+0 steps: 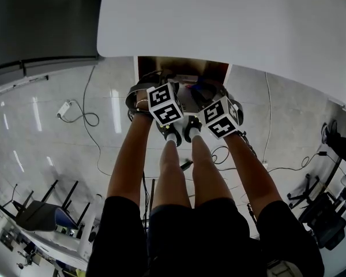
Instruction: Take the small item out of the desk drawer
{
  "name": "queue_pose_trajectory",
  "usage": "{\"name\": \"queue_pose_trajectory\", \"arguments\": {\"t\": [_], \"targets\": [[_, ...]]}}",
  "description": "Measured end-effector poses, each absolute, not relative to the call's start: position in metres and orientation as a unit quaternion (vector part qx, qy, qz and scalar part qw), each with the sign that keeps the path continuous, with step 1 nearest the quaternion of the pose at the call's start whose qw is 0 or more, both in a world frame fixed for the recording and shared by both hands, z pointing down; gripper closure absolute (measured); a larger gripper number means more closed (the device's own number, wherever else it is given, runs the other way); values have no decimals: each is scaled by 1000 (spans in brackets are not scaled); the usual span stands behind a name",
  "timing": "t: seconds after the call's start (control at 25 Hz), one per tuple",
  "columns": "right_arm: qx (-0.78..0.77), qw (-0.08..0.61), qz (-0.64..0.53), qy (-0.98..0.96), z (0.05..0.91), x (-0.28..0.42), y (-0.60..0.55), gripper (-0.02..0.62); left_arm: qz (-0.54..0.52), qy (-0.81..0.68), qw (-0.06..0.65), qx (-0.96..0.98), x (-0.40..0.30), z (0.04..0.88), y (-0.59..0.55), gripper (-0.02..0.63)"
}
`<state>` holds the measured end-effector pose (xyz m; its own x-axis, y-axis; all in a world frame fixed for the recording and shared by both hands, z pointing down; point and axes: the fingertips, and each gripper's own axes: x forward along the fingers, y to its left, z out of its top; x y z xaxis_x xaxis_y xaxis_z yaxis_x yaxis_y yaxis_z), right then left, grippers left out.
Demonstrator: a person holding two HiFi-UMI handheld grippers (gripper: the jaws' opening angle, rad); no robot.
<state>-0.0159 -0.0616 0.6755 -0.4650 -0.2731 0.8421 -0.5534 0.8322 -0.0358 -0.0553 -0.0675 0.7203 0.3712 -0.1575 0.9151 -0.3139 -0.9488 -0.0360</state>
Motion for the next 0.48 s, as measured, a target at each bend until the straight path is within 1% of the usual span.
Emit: {"name": "queue_pose_trajectory", "arguments": {"t": [0.28,0.48], "targets": [[217,484,132,-837,686,-22,-66,472,540,-139,63,828,-54,719,-64,495],[193,510,111,-831,695,-25,-69,457,537,-138,60,830,-54,718,-63,499]]}}
